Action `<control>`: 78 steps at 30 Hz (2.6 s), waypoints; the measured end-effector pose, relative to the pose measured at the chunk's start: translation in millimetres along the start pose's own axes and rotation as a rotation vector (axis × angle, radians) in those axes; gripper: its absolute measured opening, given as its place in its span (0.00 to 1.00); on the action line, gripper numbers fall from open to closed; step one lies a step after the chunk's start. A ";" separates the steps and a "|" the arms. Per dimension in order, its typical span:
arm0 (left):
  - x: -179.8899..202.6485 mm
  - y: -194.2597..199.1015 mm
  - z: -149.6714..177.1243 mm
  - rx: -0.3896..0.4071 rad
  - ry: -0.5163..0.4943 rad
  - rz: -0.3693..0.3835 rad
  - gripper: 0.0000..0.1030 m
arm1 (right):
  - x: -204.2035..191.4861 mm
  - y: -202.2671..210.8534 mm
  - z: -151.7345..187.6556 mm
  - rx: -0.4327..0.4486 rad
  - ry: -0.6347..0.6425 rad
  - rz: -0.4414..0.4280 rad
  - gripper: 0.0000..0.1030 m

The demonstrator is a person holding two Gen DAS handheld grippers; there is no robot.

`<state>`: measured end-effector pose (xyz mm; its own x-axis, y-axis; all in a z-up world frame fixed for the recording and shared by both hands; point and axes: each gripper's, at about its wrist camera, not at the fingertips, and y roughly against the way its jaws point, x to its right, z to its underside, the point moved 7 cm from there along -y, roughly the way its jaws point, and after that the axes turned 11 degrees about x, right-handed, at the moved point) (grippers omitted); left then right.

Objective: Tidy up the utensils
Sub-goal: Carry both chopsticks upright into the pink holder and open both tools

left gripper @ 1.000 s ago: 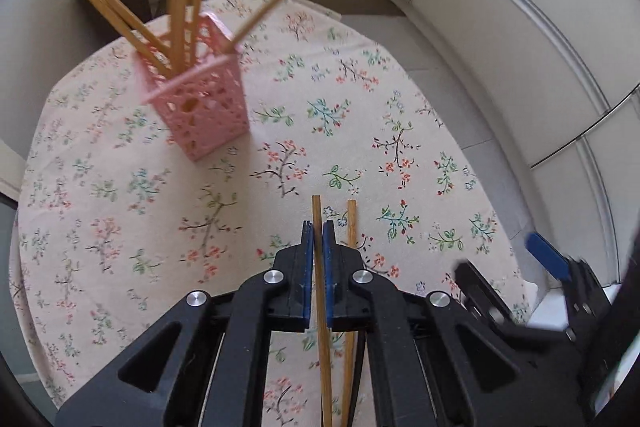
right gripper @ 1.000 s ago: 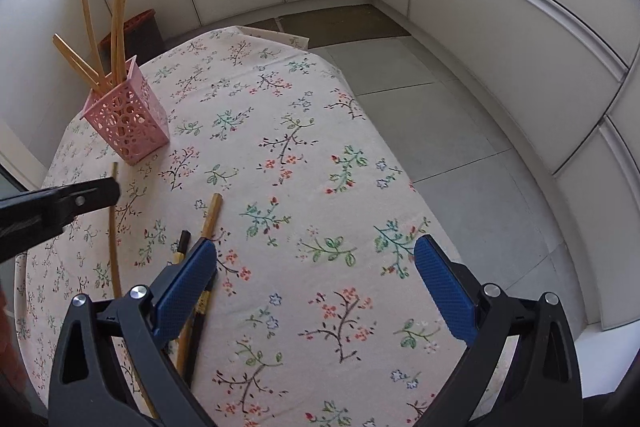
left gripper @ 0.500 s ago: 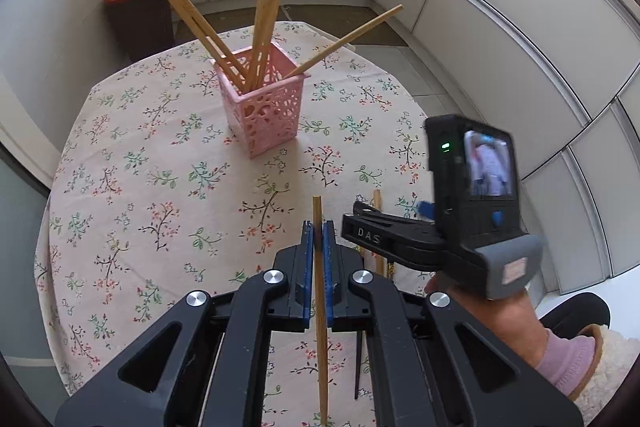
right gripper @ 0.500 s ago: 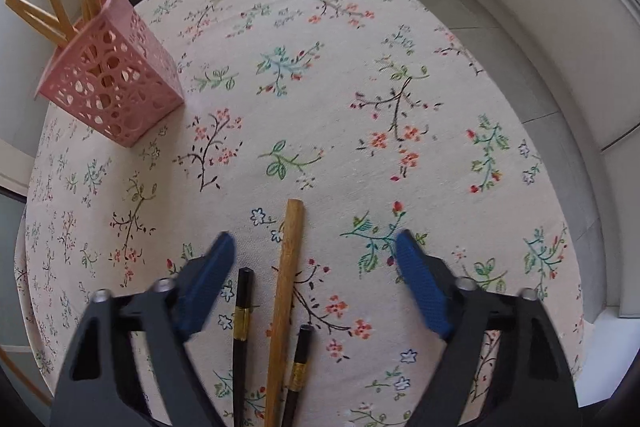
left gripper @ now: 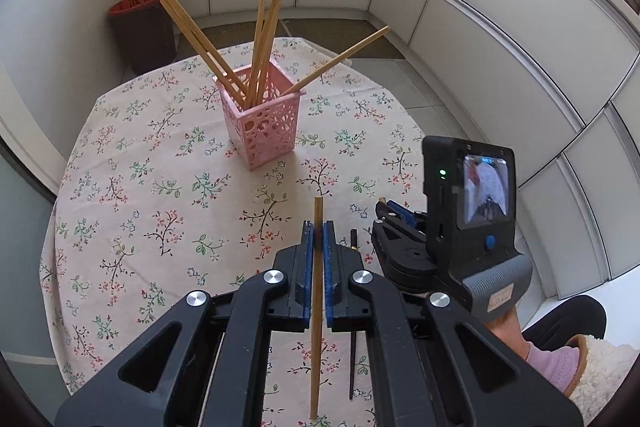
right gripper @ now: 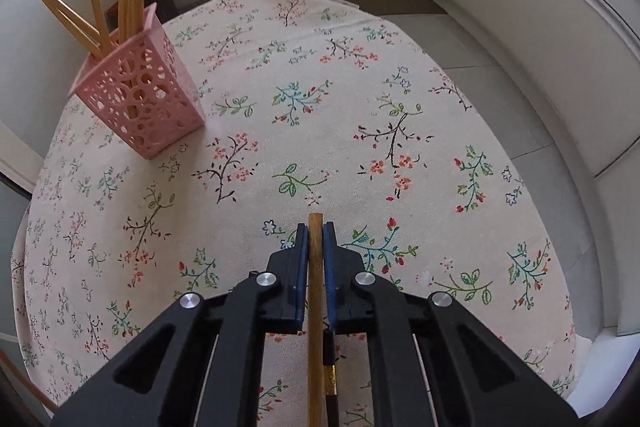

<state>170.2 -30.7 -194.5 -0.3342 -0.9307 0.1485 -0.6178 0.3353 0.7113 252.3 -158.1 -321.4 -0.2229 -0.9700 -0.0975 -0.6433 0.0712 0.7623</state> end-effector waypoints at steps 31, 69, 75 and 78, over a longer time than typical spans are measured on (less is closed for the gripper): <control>24.9 137.0 -64.9 0.264 -0.021 0.025 0.04 | -13.7 249.3 -86.8 0.319 0.161 -0.257 0.08; -70.6 54.7 -184.6 0.401 0.111 -0.112 0.22 | -95.4 188.8 -242.2 0.465 0.086 -0.399 0.08; -90.2 74.7 -180.7 0.431 0.149 -0.118 0.26 | -111.4 158.0 -236.2 0.480 0.103 -0.390 0.08; -100.5 69.9 -172.1 0.412 0.159 -0.144 0.26 | -121.0 137.9 -225.2 0.450 0.100 -0.395 0.10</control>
<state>283.1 61.2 -41.4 -0.1309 -0.9722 0.1943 -0.8921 0.2010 0.4047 355.6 -83.4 -60.4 0.1518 -0.9586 -0.2408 -0.9148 -0.2285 0.3330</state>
